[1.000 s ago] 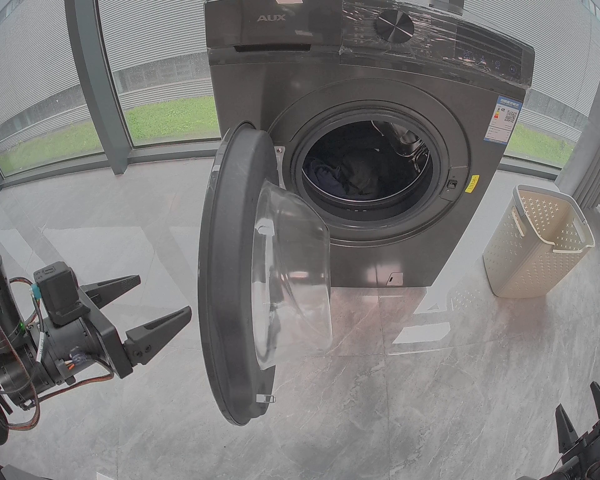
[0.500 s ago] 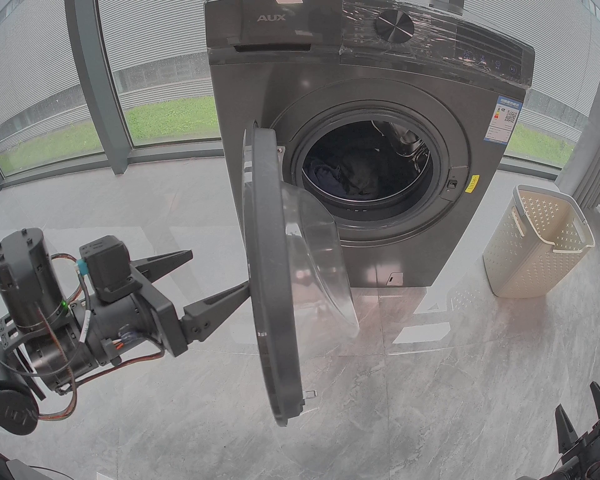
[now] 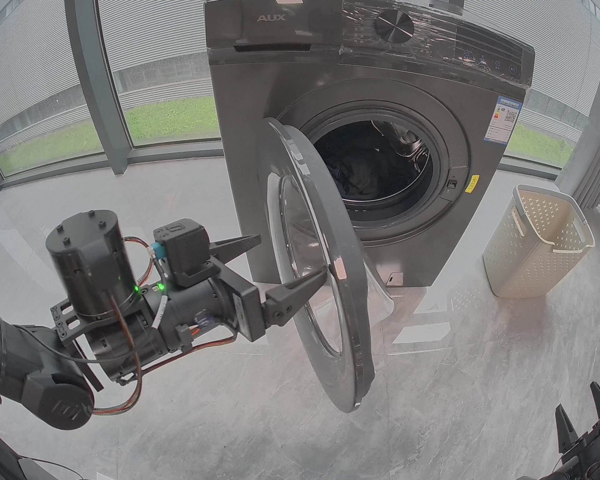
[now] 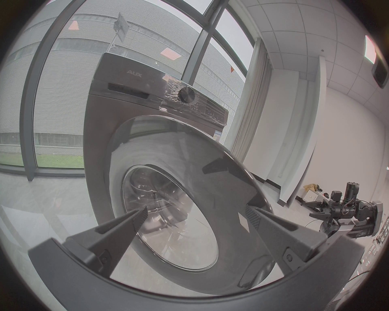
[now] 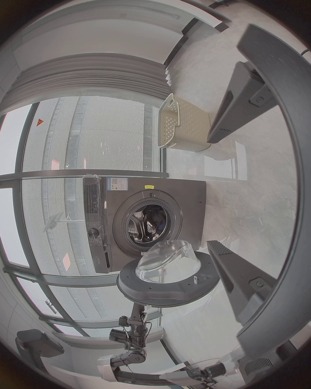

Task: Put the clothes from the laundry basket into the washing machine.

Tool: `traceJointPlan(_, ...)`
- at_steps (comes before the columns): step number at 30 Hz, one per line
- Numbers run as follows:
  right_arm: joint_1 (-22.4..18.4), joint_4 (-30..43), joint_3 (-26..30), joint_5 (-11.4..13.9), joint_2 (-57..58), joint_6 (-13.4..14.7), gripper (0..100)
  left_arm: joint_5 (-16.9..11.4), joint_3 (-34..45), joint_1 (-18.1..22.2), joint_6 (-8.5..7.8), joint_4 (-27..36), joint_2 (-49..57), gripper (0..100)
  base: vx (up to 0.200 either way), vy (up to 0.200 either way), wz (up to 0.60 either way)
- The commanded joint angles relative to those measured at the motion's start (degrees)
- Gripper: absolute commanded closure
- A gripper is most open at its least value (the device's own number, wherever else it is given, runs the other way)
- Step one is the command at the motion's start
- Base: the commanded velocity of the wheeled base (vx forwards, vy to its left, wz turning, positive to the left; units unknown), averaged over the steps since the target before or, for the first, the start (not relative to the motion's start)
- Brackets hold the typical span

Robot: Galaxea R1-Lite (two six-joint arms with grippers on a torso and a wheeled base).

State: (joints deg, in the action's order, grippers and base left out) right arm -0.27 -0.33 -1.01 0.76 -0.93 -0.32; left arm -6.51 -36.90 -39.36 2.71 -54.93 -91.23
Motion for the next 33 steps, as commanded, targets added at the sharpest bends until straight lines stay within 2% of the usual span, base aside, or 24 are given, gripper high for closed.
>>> traceJointPlan(1,0.00,-0.02,1.01,0.04,0.93,-0.03,0,0.09,-4.32,-1.24,-0.07,-0.18,-4.65,0,0.000,0.000,0.00)
traceJointPlan(12,0.00,-0.11,1.01,0.04,0.93,-0.03,0,0.01,-14.34,-1.59,0.02,-0.09,-13.97,0,0.000,0.000,0.00)
traceJointPlan(18,0.00,-0.11,1.01,0.04,0.93,0.05,0,0.09,-24.27,-1.42,0.19,-0.09,-22.23,0,0.000,0.000,0.00)
traceJointPlan(20,0.00,-0.11,1.01,-0.05,0.93,0.05,0,0.09,-27.17,-1.33,0.46,-0.09,-24.25,0,0.000,0.000,0.00)
traceJointPlan(21,0.00,-0.11,1.01,-0.05,0.93,0.05,0,0.18,-30.86,-1.15,1.25,-0.09,-26.80,0,0.000,0.000,0.00)
traceJointPlan(22,0.00,-0.11,1.01,-0.05,0.93,0.05,0,0.18,-31.13,-1.07,1.25,-0.09,-26.89,0,0.000,0.000,0.00)
traceJointPlan(25,0.00,-0.11,1.01,-0.14,0.93,0.14,0,1.06,-36.75,-0.98,2.83,-0.18,-30.67,0,0.000,0.000,0.00)
traceJointPlan(28,0.00,-0.11,1.01,-0.14,0.93,0.14,0,1.59,-36.93,-0.98,4.24,-0.09,-30.67,0,0.000,0.000,0.00)
traceJointPlan(33,-0.08,-0.11,1.01,0.04,0.93,-0.12,0,1.59,-30.07,-0.89,4.50,-0.88,-25.31,0,0.000,0.000,0.00)
